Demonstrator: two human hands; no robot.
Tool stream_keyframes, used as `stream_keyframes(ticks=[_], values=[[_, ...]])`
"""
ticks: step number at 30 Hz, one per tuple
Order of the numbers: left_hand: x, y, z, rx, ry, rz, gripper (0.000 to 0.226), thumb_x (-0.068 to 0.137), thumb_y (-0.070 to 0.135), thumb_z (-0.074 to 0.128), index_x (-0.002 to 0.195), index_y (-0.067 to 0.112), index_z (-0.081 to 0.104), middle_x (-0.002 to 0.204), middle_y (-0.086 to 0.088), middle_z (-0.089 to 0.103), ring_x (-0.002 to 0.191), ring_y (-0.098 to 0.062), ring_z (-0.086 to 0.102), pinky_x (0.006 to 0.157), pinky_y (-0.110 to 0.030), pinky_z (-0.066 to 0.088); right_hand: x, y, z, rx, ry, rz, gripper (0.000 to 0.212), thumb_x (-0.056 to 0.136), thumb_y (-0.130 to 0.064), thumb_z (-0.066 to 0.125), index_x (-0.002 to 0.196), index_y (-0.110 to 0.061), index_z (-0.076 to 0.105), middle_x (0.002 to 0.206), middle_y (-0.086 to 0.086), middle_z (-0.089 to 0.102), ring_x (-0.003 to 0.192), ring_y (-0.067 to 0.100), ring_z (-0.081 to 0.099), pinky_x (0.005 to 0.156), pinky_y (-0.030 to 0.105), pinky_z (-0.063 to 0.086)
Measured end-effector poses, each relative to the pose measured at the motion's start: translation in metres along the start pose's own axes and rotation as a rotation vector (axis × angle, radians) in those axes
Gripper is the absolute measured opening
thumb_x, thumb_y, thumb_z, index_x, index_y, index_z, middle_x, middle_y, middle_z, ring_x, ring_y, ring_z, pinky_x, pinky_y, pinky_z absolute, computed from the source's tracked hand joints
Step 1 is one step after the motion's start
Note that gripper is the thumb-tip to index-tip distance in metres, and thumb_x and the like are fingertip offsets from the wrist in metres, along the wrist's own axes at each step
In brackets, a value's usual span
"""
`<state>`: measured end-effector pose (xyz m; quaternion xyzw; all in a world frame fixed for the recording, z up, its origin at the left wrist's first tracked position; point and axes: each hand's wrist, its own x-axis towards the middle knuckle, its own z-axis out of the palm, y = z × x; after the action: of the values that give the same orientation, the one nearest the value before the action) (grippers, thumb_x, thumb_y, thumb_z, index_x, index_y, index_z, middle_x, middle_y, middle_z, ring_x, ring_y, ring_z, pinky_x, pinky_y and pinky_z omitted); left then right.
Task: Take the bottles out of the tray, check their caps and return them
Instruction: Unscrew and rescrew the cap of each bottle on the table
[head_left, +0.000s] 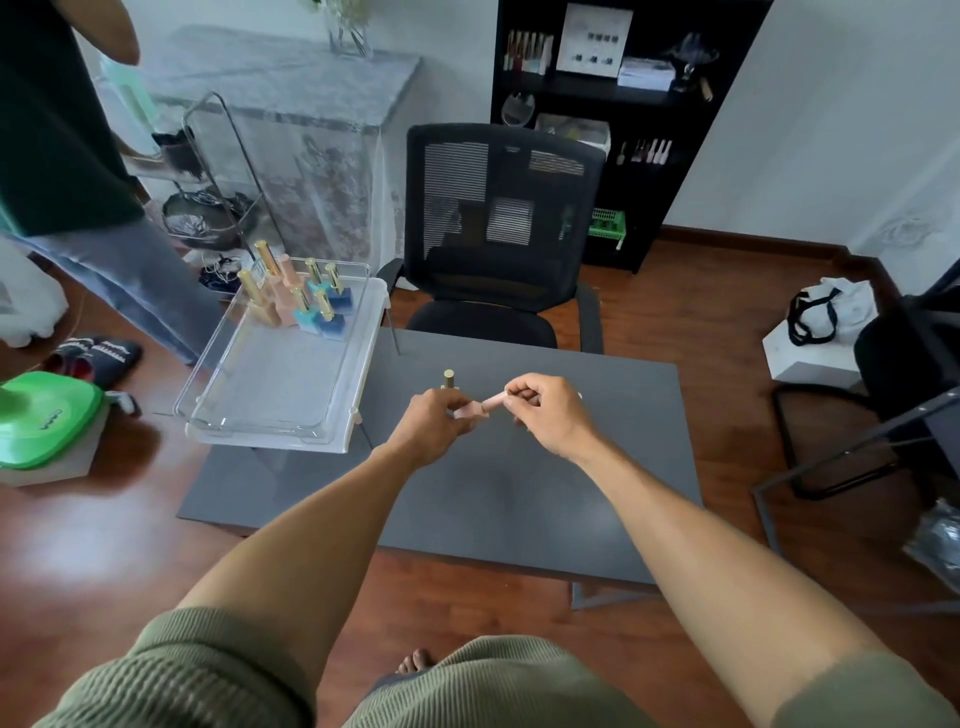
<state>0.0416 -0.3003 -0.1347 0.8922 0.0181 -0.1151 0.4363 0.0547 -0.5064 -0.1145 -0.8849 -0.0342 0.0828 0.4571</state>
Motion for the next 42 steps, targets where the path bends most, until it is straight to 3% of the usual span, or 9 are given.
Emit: stream_keyframes(ticks=[3,10,13,17,25,29,32,37,42], values=[[0.004,0.006,-0.005,0.007,0.006,0.005,0.017,0.089,0.032,0.078,0.105,0.025,0.077,0.092,0.001,0.070,0.082,-0.022,0.066,0.064,-0.031,0.051,0.010,-0.002,-0.009,-0.033,-0.037,-0.011,0.008,0.096,-0.013,0.071,0.098,-0.019,0.076,0.070,-0.010,0.069,0.057,0.003,0.060,0.056,0.023,0.047],[0.010,0.023,-0.008,0.045,0.022,0.073,0.020,0.092,0.032,0.074,0.107,0.019,0.077,0.089,0.000,0.066,0.077,-0.021,0.059,0.066,-0.034,0.050,0.023,-0.010,-0.025,-0.110,-0.052,-0.022,0.013,0.097,-0.022,0.070,0.093,-0.013,0.078,0.084,0.002,0.073,0.073,0.014,0.061,0.066,0.033,0.049],[0.011,0.028,-0.009,0.047,0.010,0.077,0.021,0.092,0.032,0.075,0.107,0.018,0.077,0.092,-0.001,0.069,0.082,-0.023,0.061,0.070,-0.038,0.053,0.025,-0.011,-0.029,-0.124,-0.067,-0.006,0.021,0.099,-0.026,0.069,0.089,-0.011,0.078,0.075,0.008,0.069,0.064,0.015,0.055,0.058,0.033,0.043],[0.013,0.031,-0.008,0.029,0.011,0.078,0.017,0.091,0.031,0.076,0.104,0.020,0.077,0.084,0.007,0.066,0.075,-0.014,0.056,0.060,-0.023,0.042,0.028,-0.012,-0.033,-0.147,-0.068,0.043,0.042,0.101,-0.035,0.064,0.077,-0.002,0.074,0.060,0.005,0.054,0.055,0.016,0.046,0.054,0.032,0.036],[0.011,0.036,-0.007,0.039,0.005,0.098,0.013,0.090,0.026,0.077,0.102,0.021,0.078,0.079,0.012,0.063,0.071,-0.011,0.053,0.058,-0.019,0.037,0.028,-0.010,-0.029,-0.170,-0.037,0.125,0.054,0.100,-0.047,0.055,0.063,-0.012,0.074,0.067,0.010,0.073,0.065,0.031,0.068,0.068,0.047,0.059],[0.009,0.037,-0.004,-0.001,0.006,0.073,0.016,0.091,0.028,0.076,0.105,0.022,0.078,0.088,0.006,0.068,0.077,-0.013,0.056,0.060,-0.021,0.041,0.027,-0.013,-0.027,-0.170,-0.011,0.142,0.064,0.098,-0.065,0.049,0.070,-0.014,0.076,0.068,0.004,0.072,0.071,0.028,0.070,0.072,0.045,0.059],[0.008,0.038,-0.005,-0.005,0.000,0.052,0.019,0.091,0.029,0.075,0.109,0.021,0.078,0.092,0.004,0.069,0.078,-0.013,0.057,0.061,-0.021,0.041,0.027,-0.015,-0.027,-0.147,0.026,0.145,0.072,0.095,-0.074,0.047,0.076,-0.008,0.069,0.070,0.009,0.072,0.061,0.024,0.068,0.062,0.041,0.055],[0.006,0.038,-0.008,-0.036,0.022,0.020,0.021,0.092,0.030,0.075,0.109,0.020,0.078,0.089,0.004,0.068,0.075,-0.013,0.056,0.060,-0.023,0.041,0.025,-0.014,-0.030,-0.070,-0.057,0.084,0.040,0.099,-0.051,0.059,0.090,-0.014,0.070,0.076,0.008,0.076,0.052,0.015,0.071,0.039,0.024,0.048],[0.006,0.041,-0.009,-0.013,0.030,0.022,0.021,0.092,0.026,0.074,0.111,0.017,0.077,0.090,0.005,0.066,0.074,-0.011,0.055,0.059,-0.020,0.039,0.026,-0.010,-0.029,0.025,-0.093,0.016,0.012,0.098,-0.017,0.068,0.109,-0.018,0.065,0.084,0.003,0.077,0.072,0.015,0.077,0.055,0.032,0.060]])
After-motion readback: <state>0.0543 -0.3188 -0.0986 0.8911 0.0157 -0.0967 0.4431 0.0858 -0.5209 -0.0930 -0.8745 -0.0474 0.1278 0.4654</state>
